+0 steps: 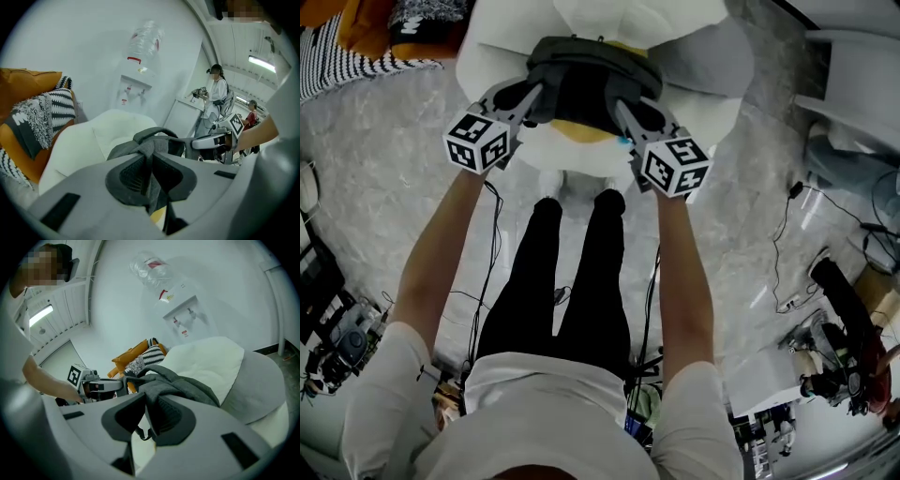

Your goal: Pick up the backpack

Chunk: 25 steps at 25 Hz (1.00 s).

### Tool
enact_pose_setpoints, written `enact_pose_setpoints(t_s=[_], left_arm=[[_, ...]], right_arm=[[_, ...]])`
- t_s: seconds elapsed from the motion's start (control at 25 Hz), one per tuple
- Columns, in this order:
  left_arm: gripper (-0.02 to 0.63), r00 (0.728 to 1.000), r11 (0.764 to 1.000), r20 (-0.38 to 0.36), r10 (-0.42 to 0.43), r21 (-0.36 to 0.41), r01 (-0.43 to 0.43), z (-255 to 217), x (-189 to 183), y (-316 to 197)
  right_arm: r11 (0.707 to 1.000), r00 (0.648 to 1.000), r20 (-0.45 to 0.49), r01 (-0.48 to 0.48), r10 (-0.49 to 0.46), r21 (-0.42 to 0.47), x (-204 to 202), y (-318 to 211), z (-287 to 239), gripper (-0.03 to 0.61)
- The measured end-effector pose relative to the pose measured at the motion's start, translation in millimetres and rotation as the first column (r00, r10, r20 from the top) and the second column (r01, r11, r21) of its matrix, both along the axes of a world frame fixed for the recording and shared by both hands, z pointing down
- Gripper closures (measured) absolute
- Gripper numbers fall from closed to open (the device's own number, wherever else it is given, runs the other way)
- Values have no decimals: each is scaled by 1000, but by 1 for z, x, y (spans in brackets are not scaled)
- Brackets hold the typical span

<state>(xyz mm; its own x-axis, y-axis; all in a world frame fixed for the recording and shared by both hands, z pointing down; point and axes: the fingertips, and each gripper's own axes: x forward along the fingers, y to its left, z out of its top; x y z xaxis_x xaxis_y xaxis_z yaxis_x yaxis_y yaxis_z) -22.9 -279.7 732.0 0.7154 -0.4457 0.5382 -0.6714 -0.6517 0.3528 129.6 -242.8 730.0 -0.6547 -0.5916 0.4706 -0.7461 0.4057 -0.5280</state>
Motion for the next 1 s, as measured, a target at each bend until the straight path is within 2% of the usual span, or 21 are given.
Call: enact_pose_setpoints(t_s=[0.52,1.0], left_arm=[[572,1000,1000,10,-9,-20,9,-47,-21,42],[574,999,999,-24,23,26,-23,-115,-21,51]], right_arm=[[999,999,-19,40,-40,-25,-16,44,-47,515],[999,1000,2,-30,30,16,-16,53,-110,514]])
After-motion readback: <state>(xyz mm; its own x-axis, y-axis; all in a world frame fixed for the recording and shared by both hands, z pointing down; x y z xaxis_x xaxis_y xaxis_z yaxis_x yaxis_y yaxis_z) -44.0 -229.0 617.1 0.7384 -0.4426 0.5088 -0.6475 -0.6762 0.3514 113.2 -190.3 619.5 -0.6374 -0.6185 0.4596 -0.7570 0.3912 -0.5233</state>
